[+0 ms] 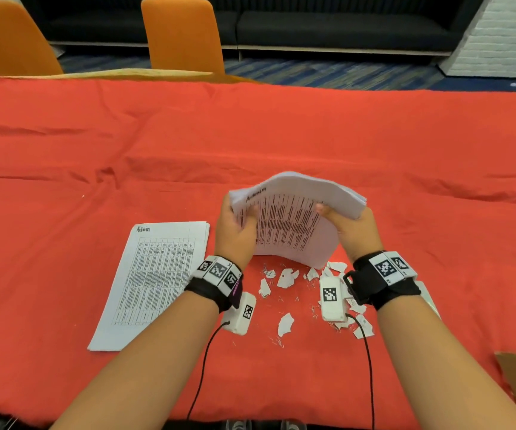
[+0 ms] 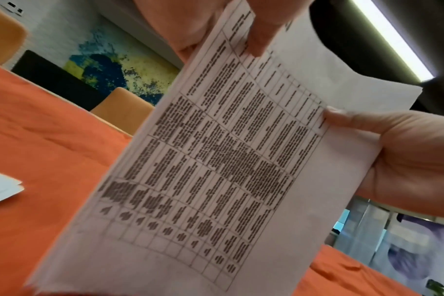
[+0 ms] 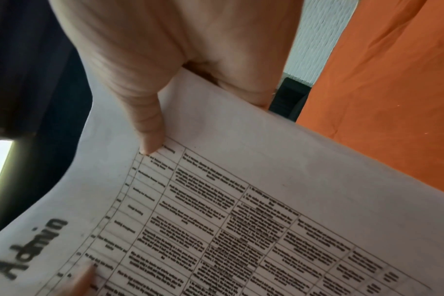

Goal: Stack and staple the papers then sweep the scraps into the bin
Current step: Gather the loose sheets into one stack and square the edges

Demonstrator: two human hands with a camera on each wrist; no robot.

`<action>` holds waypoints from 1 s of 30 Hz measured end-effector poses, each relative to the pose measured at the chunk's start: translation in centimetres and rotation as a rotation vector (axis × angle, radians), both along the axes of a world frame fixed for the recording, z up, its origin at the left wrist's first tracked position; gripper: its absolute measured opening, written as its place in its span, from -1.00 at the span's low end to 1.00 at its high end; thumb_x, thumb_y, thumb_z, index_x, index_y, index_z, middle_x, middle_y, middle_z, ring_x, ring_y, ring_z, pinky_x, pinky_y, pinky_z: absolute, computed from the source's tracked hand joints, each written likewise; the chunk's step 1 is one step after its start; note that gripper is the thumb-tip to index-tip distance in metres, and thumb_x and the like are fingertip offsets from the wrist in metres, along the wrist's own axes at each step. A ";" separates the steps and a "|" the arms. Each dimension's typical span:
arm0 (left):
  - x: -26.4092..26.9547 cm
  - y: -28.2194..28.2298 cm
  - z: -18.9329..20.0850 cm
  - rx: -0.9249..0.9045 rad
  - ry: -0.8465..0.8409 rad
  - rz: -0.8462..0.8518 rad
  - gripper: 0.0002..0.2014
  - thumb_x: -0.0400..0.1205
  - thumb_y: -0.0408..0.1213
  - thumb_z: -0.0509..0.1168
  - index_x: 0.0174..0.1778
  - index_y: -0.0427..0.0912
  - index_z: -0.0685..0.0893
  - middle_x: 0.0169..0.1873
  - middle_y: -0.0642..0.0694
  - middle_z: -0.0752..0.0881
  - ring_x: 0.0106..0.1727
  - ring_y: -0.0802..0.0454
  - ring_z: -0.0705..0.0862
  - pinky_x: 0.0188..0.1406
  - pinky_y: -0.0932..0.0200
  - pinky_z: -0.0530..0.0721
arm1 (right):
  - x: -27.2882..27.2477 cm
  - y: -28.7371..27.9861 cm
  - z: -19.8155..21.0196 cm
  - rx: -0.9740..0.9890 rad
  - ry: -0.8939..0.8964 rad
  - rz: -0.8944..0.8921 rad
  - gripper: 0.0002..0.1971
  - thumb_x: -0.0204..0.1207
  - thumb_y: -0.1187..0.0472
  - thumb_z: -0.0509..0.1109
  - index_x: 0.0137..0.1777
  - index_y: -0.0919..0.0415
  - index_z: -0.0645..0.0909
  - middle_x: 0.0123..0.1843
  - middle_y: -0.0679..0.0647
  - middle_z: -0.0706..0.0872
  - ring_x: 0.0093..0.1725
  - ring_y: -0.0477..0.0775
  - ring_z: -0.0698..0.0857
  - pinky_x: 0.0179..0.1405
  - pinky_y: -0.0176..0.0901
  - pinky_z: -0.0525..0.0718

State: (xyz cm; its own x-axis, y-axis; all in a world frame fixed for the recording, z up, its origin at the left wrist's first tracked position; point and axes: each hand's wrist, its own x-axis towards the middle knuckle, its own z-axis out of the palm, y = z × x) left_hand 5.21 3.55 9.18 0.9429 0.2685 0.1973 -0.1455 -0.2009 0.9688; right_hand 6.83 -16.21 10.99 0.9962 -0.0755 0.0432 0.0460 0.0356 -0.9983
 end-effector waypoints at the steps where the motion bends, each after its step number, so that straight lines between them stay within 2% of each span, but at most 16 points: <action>1: 0.2 -0.2 0.3 -0.028 -0.006 0.008 -0.75 0.65 -0.20 0.29 0.08 0.31 0.48 -0.04 0.20 0.69 -0.04 0.40 0.66 0.00 0.30 0.64 | 0.0 0.2 0.3 0.012 -0.011 -0.002 -0.68 0.38 0.34 0.55 -0.13 -0.20 0.78 -0.08 -0.08 0.82 0.07 0.06 0.77 0.17 0.06 0.70; 3: 0.5 -0.4 0.8 -0.101 -0.038 0.030 -0.72 0.65 -0.24 0.29 0.18 0.23 0.47 0.06 0.12 0.70 0.10 0.27 0.69 0.14 0.22 0.65 | -0.1 0.3 0.7 0.034 -0.035 -0.010 -0.69 0.38 0.35 0.54 -0.15 -0.18 0.79 -0.11 -0.10 0.83 0.06 0.02 0.77 0.17 0.02 0.70; 6: 0.2 -0.3 0.2 -0.168 -0.009 0.021 -0.70 0.66 -0.30 0.27 0.10 0.27 0.46 0.04 0.14 0.71 0.10 0.24 0.70 0.16 0.15 0.66 | -0.6 0.1 0.1 0.017 -0.005 -0.003 -0.73 0.39 0.35 0.54 -0.10 -0.10 0.78 -0.08 -0.06 0.83 0.04 0.01 0.77 0.14 0.00 0.71; 9: -0.6 -0.3 -2.0 -0.166 0.129 -0.001 -0.71 0.66 -0.28 0.26 0.03 0.30 0.45 0.03 0.16 0.70 0.09 0.24 0.69 0.19 -0.05 0.69 | -0.9 0.1 -2.2 -0.030 0.143 -0.001 -0.78 0.37 0.31 0.56 -0.11 -0.04 0.73 -0.02 0.05 0.81 0.08 0.12 0.75 0.19 0.16 0.70; 11: -0.7 -0.5 -3.1 -0.154 0.190 0.007 -0.70 0.67 -0.29 0.25 0.02 0.32 0.43 0.04 0.20 0.68 0.10 0.28 0.66 0.25 -0.10 0.67 | -1.0 0.3 -3.4 -0.046 0.212 -0.021 -0.82 0.35 0.31 0.57 -0.13 0.02 0.73 -0.03 0.05 0.80 0.08 0.15 0.74 0.22 0.25 0.67; 14: -0.2 -0.9 -3.2 -0.168 0.194 0.031 -0.67 0.67 -0.31 0.22 0.03 0.34 0.45 0.06 0.23 0.68 0.14 0.27 0.66 0.29 -0.05 0.63 | -0.5 0.4 -3.9 -0.041 0.203 -0.056 -0.83 0.34 0.31 0.58 -0.17 0.02 0.73 -0.08 0.03 0.80 0.03 0.13 0.75 0.18 0.20 0.70; 17: 0.0 -0.6 -3.4 -0.214 0.187 0.042 -0.67 0.67 -0.36 0.21 0.08 0.27 0.46 0.07 0.18 0.70 0.14 0.18 0.69 0.23 0.00 0.65 | -0.3 -0.1 -4.0 -0.046 0.172 -0.046 -0.81 0.34 0.31 0.58 -0.16 0.00 0.73 -0.06 0.03 0.81 0.04 0.11 0.75 0.07 0.04 0.72; 19: -0.5 -0.4 -4.3 -0.229 0.228 0.039 -0.73 0.66 -0.33 0.22 0.21 0.10 0.47 0.14 0.09 0.69 0.17 0.11 0.67 0.25 -0.01 0.63 | -0.8 -0.4 -4.8 -0.072 0.200 -0.019 -0.81 0.34 0.28 0.58 -0.11 0.00 0.73 -0.03 0.00 0.81 0.03 0.05 0.75 0.02 -0.07 0.70; 21: -1.1 -0.6 -5.9 -0.189 0.279 0.040 -0.69 0.67 -0.31 0.22 0.32 -0.04 0.41 0.29 0.05 0.61 0.29 0.09 0.60 0.35 0.03 0.54 | -1.3 -0.5 -6.5 -0.128 0.263 0.007 -0.80 0.35 0.25 0.58 -0.07 0.01 0.71 0.00 0.01 0.79 0.05 0.05 0.74 0.01 -0.12 0.66; 25: -1.6 -1.6 -7.2 -0.107 0.338 0.026 -0.57 0.70 -0.27 0.18 0.50 -0.13 0.30 0.46 0.04 0.45 0.45 0.12 0.42 0.53 0.02 0.36 | -1.5 -0.1 -8.2 -0.170 0.345 -0.010 -0.79 0.40 0.29 0.52 0.02 0.10 0.66 0.01 0.11 0.76 0.07 0.16 0.70 0.07 -0.03 0.63; 28: -1.0 -1.9 -5.9 -0.087 0.307 0.024 -0.60 0.73 -0.30 0.14 0.50 -0.20 0.30 0.29 0.09 0.48 0.32 0.19 0.43 0.46 0.14 0.37 | -1.0 0.1 -7.5 -0.179 0.297 -0.037 -0.81 0.45 0.26 0.49 0.06 0.14 0.67 -0.06 0.03 0.75 -0.08 0.01 0.71 0.01 -0.07 0.59; 30: -0.5 -1.7 -4.5 -0.091 0.261 0.030 -0.58 0.73 -0.32 0.13 0.52 -0.24 0.26 0.29 0.06 0.47 0.33 0.19 0.41 0.43 0.20 0.35 | -0.4 0.3 -6.6 -0.208 0.246 -0.039 -0.79 0.43 0.20 0.49 0.07 0.15 0.69 0.01 0.09 0.79 -0.03 0.06 0.74 0.06 0.03 0.66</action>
